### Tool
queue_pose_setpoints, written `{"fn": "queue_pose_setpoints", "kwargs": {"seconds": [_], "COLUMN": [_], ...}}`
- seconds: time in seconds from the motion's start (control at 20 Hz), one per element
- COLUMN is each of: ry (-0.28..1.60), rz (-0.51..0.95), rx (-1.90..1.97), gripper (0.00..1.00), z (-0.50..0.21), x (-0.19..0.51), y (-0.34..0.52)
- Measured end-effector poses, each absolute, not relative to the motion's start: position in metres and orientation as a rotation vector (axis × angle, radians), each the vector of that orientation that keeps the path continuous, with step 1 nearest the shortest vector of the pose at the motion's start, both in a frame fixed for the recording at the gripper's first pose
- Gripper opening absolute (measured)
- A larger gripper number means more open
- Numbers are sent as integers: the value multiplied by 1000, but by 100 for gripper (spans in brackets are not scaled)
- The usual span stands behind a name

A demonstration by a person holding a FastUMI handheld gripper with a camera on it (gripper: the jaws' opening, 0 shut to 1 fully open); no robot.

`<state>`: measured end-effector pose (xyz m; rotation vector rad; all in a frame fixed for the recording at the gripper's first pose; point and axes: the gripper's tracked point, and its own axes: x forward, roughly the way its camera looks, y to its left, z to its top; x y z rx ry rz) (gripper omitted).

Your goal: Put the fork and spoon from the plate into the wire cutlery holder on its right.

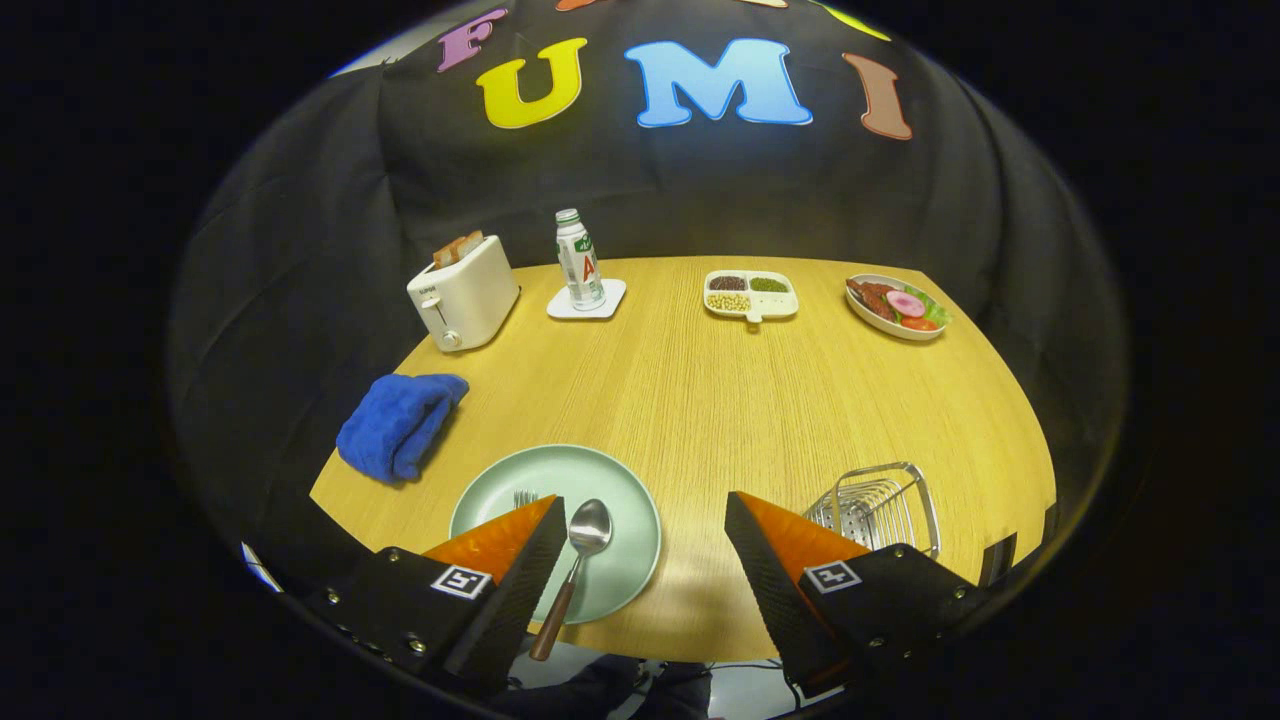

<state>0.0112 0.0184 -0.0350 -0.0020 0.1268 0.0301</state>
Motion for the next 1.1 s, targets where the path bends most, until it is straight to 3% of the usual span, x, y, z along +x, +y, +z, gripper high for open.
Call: {"fn": "queue_pose_setpoints", "kwargs": {"seconds": [0.5,1.0,1.05,1.1], "ry": [364,511,518,530], "rz": [82,130,134,141], "rx": [69,95,87,82], "gripper": [91,91,82,82], "z": [-99,-142,-145,-147], "x": [22,30,32,30], "y": [36,54,57,60]}}
